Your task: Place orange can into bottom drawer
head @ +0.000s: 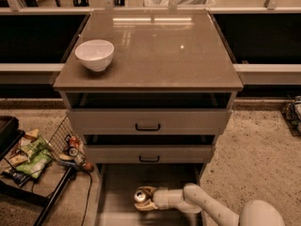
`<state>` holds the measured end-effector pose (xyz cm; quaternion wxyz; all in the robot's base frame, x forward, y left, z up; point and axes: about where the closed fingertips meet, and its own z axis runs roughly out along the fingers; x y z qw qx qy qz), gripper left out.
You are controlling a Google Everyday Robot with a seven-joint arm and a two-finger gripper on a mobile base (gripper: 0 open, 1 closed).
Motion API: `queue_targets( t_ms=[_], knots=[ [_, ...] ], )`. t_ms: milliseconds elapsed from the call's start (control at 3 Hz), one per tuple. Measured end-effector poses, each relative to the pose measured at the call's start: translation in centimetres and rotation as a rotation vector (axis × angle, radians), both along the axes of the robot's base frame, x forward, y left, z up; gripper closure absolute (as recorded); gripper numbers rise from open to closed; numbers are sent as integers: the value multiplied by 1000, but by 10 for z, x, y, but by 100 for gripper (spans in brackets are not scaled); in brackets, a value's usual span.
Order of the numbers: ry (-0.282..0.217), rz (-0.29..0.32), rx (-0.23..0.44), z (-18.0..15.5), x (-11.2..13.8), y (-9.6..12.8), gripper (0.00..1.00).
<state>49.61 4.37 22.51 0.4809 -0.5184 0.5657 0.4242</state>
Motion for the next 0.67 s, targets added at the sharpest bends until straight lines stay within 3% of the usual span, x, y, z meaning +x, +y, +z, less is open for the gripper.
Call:
queue_targets(
  t_ms=[667],
  knots=[
    [7, 11, 11, 0, -6, 7, 53]
  ],
)
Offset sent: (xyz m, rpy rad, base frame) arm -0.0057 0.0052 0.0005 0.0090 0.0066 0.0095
